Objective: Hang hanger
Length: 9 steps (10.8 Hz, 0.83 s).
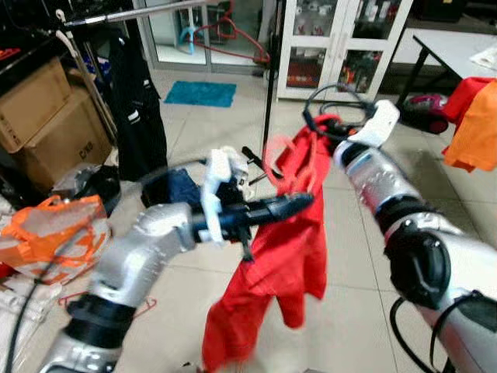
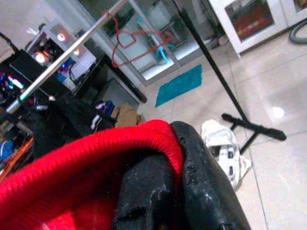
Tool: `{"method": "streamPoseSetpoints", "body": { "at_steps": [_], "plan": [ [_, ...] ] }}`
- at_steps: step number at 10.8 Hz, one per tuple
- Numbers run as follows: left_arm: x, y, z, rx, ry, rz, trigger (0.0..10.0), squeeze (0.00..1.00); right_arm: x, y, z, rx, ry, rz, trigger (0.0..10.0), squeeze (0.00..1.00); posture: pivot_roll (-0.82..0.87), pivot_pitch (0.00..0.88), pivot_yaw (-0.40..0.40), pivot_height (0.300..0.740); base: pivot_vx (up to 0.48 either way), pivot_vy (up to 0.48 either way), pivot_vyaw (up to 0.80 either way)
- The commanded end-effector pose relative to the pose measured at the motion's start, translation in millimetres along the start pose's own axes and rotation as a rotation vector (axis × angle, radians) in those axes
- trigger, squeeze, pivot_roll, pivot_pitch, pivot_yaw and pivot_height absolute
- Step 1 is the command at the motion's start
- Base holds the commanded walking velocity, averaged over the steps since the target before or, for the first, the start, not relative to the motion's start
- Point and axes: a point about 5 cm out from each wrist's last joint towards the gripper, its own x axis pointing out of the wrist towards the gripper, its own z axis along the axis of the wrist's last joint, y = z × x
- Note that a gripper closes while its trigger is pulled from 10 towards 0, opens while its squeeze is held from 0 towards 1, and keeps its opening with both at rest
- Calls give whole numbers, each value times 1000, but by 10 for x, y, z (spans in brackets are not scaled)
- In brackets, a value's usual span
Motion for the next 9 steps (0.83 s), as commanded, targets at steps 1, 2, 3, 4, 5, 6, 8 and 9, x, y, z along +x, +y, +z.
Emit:
{"method": "streamPoseSetpoints", "body": {
  "at_steps": [1,2,3,4,5,6,8,9],
  "plan": [
    [161,-421,270,44,-132,-308,10000,0,-91,-270,192,-8,-77,-122,10000,0,-29,0,8,740,0,0,0],
    [104,-352,239,44,-106,-241,10000,0,-119,-333,114,-13,-60,-137,10000,0,-28,0,9,740,0,0,0],
    [10,-286,81,52,-26,-170,10000,0,-149,-393,80,-11,-63,-143,10000,0,-27,0,7,740,0,0,0],
    [-67,-294,-80,49,60,-132,10000,0,-188,-468,100,-23,-87,-160,10000,0,-23,0,2,740,0,0,0],
    [-140,-271,-294,56,181,-84,10000,0,-219,-515,152,-55,-121,-165,10000,1000,-22,0,-2,740,0,0,0],
    [-176,-243,-403,64,243,-57,10000,0,-222,-511,195,-66,-141,-152,10000,1000,-21,0,-5,740,0,0,0],
    [-346,-123,-788,48,399,39,10000,0,-238,-301,454,-484,-278,-38,10000,1000,-30,0,-7,740,0,0,0],
    [-363,-106,-817,47,404,51,10000,0,-257,-223,475,-571,-307,18,10000,1000,-34,0,-6,740,0,0,0]
  ]
}}
